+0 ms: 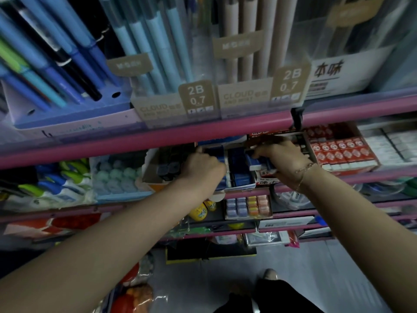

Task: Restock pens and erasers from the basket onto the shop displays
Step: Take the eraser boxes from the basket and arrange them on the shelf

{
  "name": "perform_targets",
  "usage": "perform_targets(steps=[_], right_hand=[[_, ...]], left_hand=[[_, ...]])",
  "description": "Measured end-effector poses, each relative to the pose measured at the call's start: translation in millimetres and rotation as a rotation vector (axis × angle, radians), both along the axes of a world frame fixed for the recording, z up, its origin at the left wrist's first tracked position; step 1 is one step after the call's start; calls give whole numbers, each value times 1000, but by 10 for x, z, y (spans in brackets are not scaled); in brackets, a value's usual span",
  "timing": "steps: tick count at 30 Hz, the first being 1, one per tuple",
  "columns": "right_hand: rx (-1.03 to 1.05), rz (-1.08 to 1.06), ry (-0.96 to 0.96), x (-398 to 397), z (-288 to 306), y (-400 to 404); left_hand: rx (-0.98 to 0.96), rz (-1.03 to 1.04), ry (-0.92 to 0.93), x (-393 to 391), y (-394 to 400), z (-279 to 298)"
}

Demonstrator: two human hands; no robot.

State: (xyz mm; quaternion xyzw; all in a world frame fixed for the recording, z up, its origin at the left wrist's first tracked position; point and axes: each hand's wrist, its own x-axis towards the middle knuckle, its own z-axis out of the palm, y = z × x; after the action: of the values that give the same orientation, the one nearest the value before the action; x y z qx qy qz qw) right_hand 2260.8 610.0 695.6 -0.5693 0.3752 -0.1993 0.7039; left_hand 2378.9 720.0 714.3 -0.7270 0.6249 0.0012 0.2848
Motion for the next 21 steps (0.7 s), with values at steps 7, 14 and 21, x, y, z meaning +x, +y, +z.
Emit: perform_targets(steps=[7, 14, 21], right_hand=[[80, 26, 58, 50, 5, -121], [27, 156, 56, -16, 24, -150], [-55, 228, 153, 5, 2, -204]], left_hand=[[-61, 6, 228, 98, 51, 8], [-178, -117, 119, 35, 152, -95], [-118, 75, 234, 64, 100, -94]])
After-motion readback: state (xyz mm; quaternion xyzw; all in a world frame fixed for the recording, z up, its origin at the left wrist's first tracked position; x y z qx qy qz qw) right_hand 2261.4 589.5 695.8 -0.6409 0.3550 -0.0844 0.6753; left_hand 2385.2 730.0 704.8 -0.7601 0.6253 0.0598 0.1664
